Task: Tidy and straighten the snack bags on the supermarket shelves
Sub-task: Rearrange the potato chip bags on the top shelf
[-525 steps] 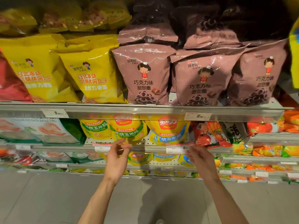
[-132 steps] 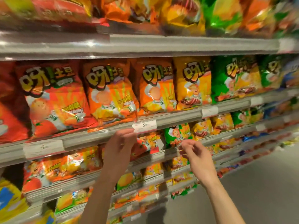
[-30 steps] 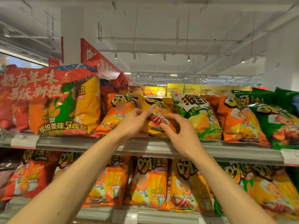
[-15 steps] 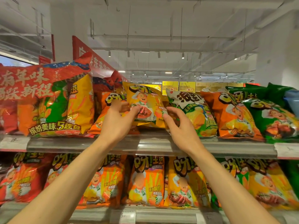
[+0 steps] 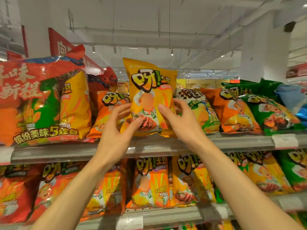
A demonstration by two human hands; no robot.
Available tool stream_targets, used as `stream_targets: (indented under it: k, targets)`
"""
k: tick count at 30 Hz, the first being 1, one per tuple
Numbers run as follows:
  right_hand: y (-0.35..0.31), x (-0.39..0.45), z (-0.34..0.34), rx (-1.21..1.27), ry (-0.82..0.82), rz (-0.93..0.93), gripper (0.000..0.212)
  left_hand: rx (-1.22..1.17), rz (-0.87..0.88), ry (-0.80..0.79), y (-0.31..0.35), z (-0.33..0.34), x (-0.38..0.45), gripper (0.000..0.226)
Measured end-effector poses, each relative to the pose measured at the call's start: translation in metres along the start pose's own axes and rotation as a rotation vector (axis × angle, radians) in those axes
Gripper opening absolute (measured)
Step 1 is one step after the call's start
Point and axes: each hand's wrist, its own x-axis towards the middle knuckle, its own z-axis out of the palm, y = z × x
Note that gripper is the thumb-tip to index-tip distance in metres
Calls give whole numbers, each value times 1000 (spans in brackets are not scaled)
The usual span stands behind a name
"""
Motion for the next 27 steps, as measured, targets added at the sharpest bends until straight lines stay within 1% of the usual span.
stream_targets:
  k: [5,9,12,15,16,19,22,23,25,27]
  targets:
    - [7,-15,-33,-33,89,15,74,-84,26,-63,1,29,-5,50]
    - [16,-27,-81,-38,138,20,67,-119,24,-114,14,75,-15,53]
    - [26,-32,-131,-24,159,-4,66,-144,18,-135,31,122,-22,52]
    - [39,-31,-191,-24,193,2,53,-153,-3,-178,53,176,-25,48]
    - [43,-29,-211,-27,202,3,52,-153,-4,-190,59,194,-25,48]
    - [55,-25,-264,-49,228,2,54,-136,-25,-151,73,239,-21,46]
    - [66,-25,-305,-29,234,16,66,-51,-104,-65,75,269,-10,29]
    - [70,-25,-316,-22,230,24,69,30,-111,-33,74,275,-5,29]
    - [76,-26,-332,-14,232,46,77,230,-85,13,71,284,4,40]
    - [80,-26,-341,-2,243,58,79,430,-45,1,66,291,14,55]
